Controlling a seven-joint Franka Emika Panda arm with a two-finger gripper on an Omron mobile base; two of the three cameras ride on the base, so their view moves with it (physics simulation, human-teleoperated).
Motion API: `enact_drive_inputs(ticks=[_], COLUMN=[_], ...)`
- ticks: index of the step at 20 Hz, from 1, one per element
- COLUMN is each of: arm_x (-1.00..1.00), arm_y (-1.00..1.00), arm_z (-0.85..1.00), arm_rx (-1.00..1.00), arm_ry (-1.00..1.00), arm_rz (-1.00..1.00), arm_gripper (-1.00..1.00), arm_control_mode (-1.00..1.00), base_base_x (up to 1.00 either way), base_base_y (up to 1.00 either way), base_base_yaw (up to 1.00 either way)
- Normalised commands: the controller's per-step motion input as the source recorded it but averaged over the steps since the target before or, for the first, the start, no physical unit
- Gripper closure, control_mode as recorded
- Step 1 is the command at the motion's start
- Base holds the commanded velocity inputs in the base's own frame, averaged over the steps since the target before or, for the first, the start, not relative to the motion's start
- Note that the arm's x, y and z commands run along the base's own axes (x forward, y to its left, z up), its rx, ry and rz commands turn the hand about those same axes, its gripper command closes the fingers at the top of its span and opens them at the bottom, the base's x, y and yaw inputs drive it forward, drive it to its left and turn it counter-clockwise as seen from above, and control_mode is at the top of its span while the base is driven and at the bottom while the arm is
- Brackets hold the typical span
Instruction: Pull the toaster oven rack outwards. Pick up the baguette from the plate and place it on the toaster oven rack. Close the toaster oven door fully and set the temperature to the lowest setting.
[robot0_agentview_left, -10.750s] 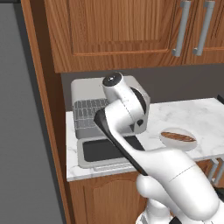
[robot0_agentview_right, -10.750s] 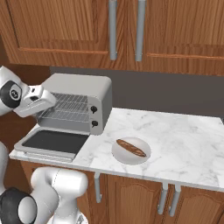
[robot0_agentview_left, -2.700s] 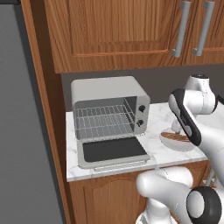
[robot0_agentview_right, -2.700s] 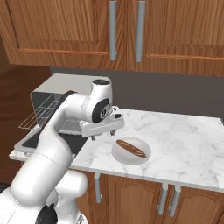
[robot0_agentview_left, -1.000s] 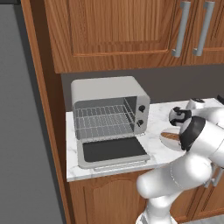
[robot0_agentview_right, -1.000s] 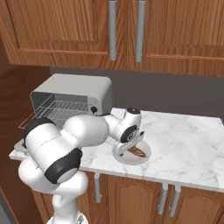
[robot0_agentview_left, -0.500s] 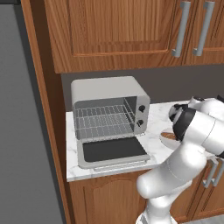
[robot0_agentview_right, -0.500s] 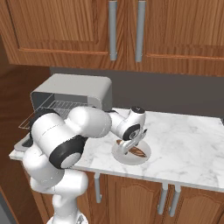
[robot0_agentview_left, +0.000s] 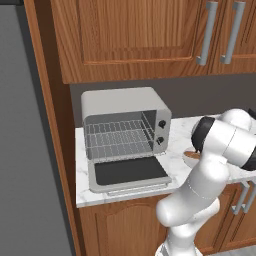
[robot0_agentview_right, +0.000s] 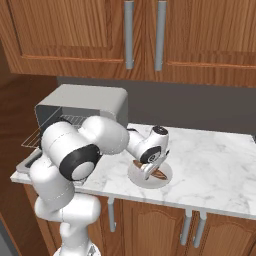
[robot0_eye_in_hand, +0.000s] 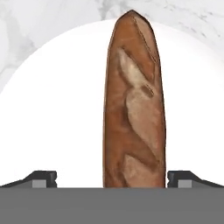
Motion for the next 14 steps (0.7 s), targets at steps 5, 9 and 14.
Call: enact_drive_inputs(ticks=[5, 9, 14], arm_x=[0.09, 0.00, -0.02], arm_y=[0.00, 0.01, 0.04], arm_z=[-0.34, -0.15, 0.16], arm_rx=[0.00, 0.00, 0.00], arm_ry=[0.00, -0.01, -0.11], arm_rz=[0.07, 0.05, 0.01], arm_gripper=[-1.00, 1.00, 1.00], arm_control_mode=[-1.00, -1.00, -1.00], base_base_x=[0.00, 0.00, 0.00], base_base_y=[0.00, 0.00, 0.00], base_base_yaw=[0.00, 0.00, 0.00])
